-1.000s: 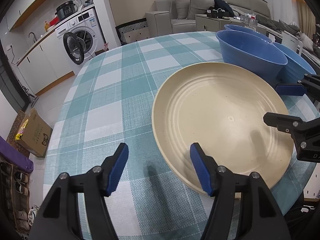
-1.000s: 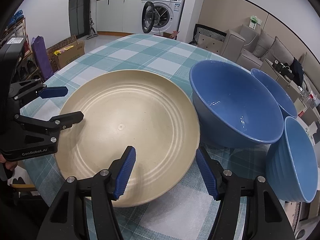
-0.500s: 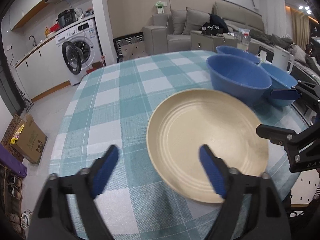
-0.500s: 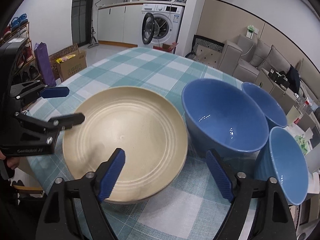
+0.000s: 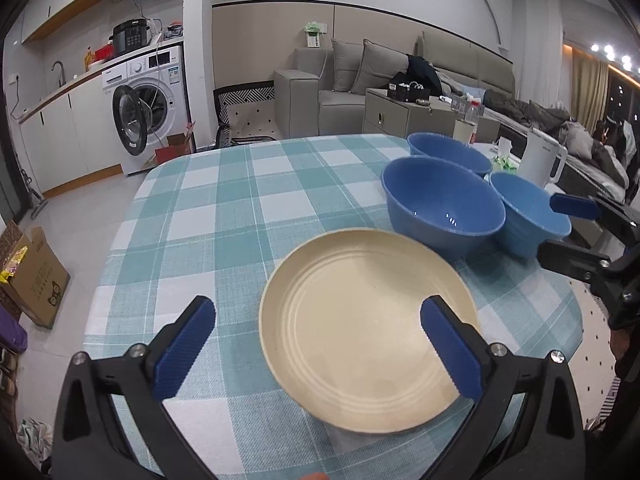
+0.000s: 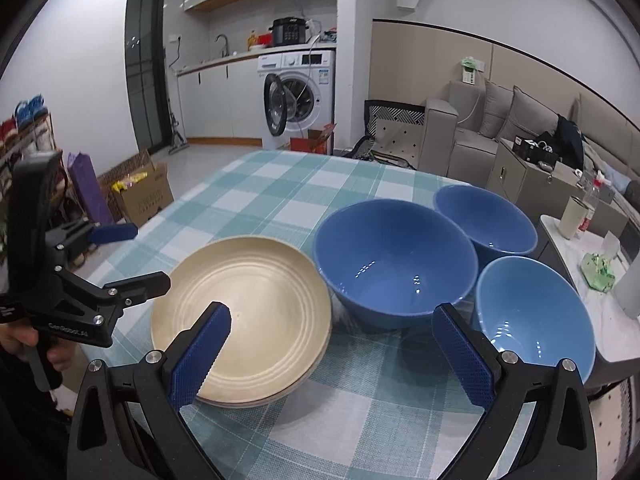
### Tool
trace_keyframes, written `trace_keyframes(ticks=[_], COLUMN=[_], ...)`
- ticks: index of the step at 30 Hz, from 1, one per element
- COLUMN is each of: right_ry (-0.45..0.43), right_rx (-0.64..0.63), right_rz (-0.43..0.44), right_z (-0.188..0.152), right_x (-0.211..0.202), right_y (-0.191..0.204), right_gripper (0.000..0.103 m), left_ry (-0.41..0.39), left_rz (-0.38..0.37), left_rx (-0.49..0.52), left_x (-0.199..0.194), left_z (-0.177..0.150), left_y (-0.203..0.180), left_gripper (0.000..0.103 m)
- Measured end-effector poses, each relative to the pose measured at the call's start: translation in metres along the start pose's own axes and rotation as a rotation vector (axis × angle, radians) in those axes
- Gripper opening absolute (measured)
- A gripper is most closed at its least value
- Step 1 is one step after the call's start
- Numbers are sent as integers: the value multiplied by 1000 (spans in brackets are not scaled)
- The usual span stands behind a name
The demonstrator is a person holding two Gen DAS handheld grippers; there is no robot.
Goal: Organize plates and bowls
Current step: 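Move both grippers forward toward the blue bowls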
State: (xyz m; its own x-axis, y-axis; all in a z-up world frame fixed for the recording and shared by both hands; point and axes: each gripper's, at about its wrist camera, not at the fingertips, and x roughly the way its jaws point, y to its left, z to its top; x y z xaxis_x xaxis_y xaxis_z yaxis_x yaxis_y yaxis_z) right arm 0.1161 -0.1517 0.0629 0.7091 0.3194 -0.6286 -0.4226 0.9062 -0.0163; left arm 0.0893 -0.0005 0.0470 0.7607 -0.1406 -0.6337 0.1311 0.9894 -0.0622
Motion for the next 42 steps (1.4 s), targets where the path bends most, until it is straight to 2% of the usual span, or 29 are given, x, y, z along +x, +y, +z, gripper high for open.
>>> trace_keyframes(ticks=[5,11,15,19,31,42], right_ry=[-56,-114,-138,-140,-136,-125], right_rx=[54,94,138,186,207,216], right_rz=[-1,-22,-42,-24,-88,-126], right_z=[11,25,34,41,50,58], right_x=[-31,-67,-84,-96,-106,-101], right_y=[-26,-55,-78,-101,-141,-152], right_gripper=[102,102,102,102,102,102], left_ry=[-43,-84,-102,-114,-116,-111], left_rz=[-20,-36,-40,-49,-83,-100], left_rx=[-27,-4,17,33,69,90], left_x=[-8,-11,-9,-5,19,37], left_z=[23,52,69,84,122,140], left_y=[-3,-18,-29,-39,-64,-76], left_gripper=[103,103,103,103,103,103])
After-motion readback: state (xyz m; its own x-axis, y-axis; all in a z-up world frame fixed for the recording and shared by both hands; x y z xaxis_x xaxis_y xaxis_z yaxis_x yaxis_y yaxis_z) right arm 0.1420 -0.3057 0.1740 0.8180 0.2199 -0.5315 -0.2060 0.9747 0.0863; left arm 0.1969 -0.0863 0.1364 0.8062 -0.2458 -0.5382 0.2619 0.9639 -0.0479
